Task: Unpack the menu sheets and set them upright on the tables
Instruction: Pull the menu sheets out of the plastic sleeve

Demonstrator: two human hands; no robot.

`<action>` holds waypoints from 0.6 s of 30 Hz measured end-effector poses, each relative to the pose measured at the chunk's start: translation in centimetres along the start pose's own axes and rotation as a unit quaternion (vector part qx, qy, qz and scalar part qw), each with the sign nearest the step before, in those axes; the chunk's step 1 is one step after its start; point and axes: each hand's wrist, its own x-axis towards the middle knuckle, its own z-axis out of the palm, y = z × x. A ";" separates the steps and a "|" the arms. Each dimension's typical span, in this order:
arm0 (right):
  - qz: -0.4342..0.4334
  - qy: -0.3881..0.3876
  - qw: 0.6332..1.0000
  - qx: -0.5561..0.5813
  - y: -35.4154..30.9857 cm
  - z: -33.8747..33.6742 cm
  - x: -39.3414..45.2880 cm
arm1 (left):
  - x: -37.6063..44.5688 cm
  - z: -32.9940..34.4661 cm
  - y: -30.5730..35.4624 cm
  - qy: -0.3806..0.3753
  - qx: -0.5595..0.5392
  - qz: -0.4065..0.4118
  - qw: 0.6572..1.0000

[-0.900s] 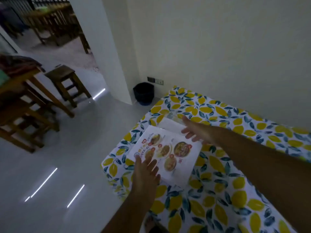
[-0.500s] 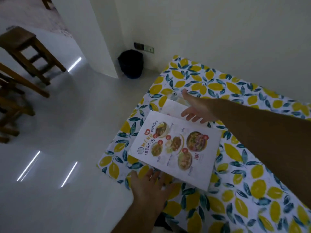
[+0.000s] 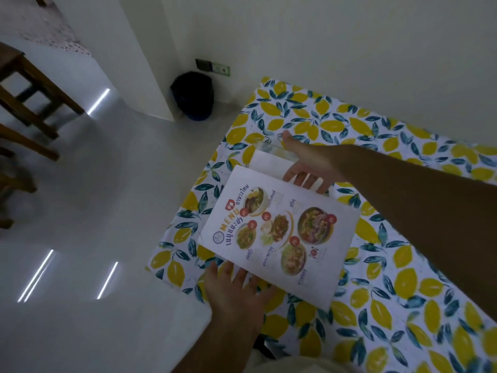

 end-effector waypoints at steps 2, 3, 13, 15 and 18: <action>-0.018 0.010 0.999 0.027 1.7 -0.3 -1.8 | -1.0 0.1 -0.7 -0.006 0.025 0.022 0.999; -0.027 0.019 0.999 0.043 2.8 -0.4 -2.7 | -1.7 0.2 -1.1 -0.011 0.036 0.032 0.999; -0.164 0.211 0.904 0.334 20.4 1.3 -12.3 | -6.6 2.6 -9.2 -0.123 0.146 0.196 0.962; -0.196 0.248 0.856 0.409 24.5 2.6 -13.4 | -7.2 3.7 -11.2 -0.138 0.171 0.218 0.951; -0.235 0.310 0.786 0.480 30.2 4.5 -14.4 | -7.7 5.3 -14.2 -0.172 0.235 0.265 0.919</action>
